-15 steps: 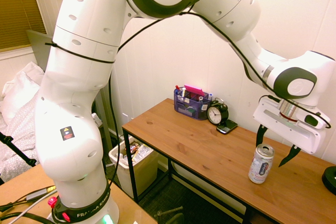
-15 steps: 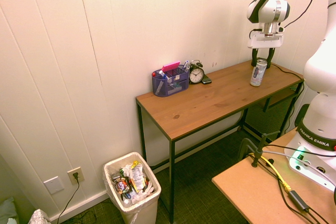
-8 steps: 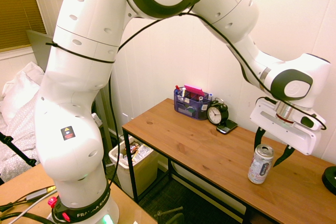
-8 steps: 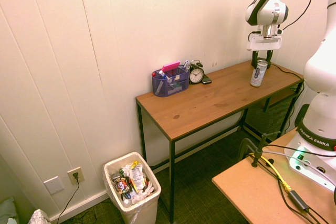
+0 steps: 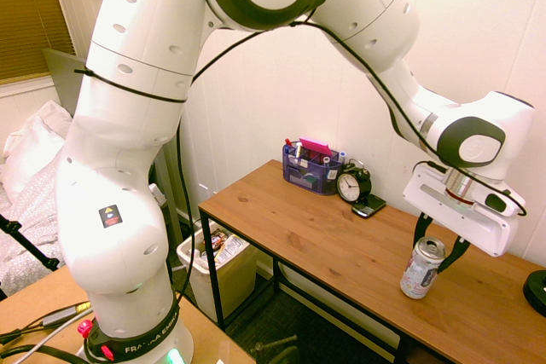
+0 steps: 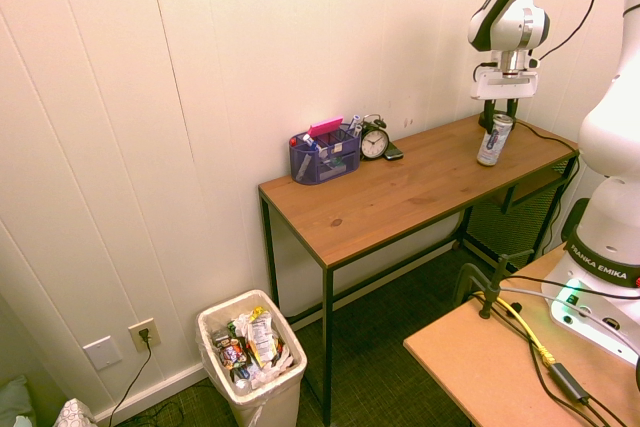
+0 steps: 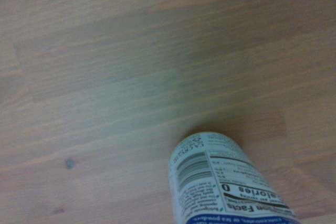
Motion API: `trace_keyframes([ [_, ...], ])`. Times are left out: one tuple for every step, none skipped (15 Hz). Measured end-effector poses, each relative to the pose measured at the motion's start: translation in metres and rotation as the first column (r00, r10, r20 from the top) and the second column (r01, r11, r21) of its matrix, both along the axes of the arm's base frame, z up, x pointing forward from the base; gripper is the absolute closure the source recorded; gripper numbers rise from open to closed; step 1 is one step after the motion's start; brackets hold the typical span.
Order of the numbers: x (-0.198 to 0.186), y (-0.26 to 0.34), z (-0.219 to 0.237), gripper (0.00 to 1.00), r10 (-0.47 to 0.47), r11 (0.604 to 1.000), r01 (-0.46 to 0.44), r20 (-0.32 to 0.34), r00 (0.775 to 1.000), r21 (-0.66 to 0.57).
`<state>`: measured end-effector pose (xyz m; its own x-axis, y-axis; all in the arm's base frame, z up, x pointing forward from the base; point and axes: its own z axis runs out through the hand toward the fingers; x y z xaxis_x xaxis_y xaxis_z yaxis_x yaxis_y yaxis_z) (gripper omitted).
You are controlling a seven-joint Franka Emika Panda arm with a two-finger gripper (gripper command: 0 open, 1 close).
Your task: Throw the can in the trash bin
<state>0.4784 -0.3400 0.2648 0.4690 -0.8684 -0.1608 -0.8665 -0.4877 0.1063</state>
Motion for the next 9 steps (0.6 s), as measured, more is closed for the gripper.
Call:
trace_keyframes([
  [0.000, 0.007, 0.012, 1.00, 0.017, 1.000, -0.017, 0.012, 1.000, -0.006],
  [-0.002, 0.020, 0.027, 1.00, 0.041, 0.999, -0.041, 0.026, 0.999, -0.011],
  [-0.004, 0.039, 0.043, 1.00, 0.067, 0.998, -0.066, 0.045, 0.997, -0.015],
  [-0.005, 0.064, 0.057, 1.00, 0.098, 0.995, -0.097, 0.060, 0.993, -0.021],
  [-0.006, 0.096, 0.067, 1.00, 0.132, 0.991, -0.130, 0.064, 0.989, -0.035],
  [-0.008, 0.135, 0.073, 1.00, 0.171, 0.985, -0.168, 0.062, 0.983, -0.047],
  [-0.010, 0.178, 0.078, 1.00, 0.206, 0.978, -0.202, 0.068, 0.976, -0.059],
  [-0.015, 0.226, 0.081, 1.00, 0.239, 0.970, -0.234, 0.076, 0.968, -0.071],
  [-0.025, 0.281, 0.084, 1.00, 0.273, 0.960, -0.266, 0.081, 0.959, -0.088],
])
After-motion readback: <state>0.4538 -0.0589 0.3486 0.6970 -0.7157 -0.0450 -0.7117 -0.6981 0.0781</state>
